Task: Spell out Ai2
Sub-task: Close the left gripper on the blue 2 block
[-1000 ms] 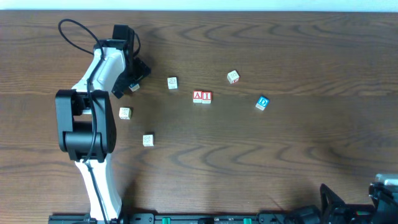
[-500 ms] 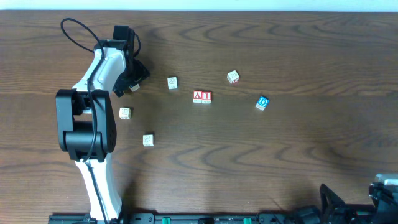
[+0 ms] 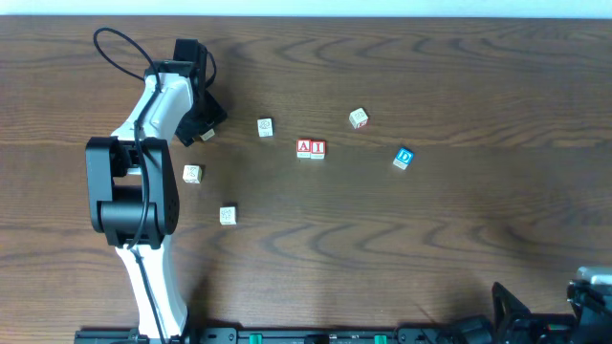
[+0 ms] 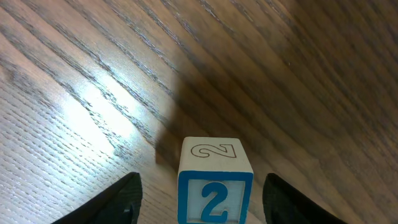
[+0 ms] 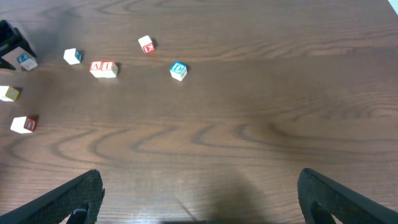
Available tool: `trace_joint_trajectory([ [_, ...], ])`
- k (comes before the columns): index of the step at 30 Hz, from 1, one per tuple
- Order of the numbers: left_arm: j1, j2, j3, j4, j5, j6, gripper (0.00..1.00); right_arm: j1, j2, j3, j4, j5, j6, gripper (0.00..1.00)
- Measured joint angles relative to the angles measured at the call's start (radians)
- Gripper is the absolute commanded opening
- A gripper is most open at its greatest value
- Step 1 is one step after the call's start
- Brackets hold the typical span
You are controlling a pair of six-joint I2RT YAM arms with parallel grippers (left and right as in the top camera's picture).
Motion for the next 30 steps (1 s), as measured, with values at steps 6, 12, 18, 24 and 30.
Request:
trace_joint_trajectory([
  [6,0.0,0.0,0.0,0.0,0.0,0.0,0.58,0.0,0.0,0.0,0.0,0.0,0.0,0.99],
  [12,0.0,0.0,0.0,0.0,0.0,0.0,0.51,0.0,0.0,0.0,0.0,0.0,0.0,0.99],
  [18,0.0,0.0,0.0,0.0,0.0,0.0,0.49,0.0,0.0,0.0,0.0,0.0,0.0,0.99],
  [24,0.0,0.0,0.0,0.0,0.0,0.0,0.43,0.0,0.0,0.0,0.0,0.0,0.0,0.99],
  [30,0.0,0.0,0.0,0.0,0.0,0.0,0.39,0.0,0.0,0.0,0.0,0.0,0.0,0.99],
])
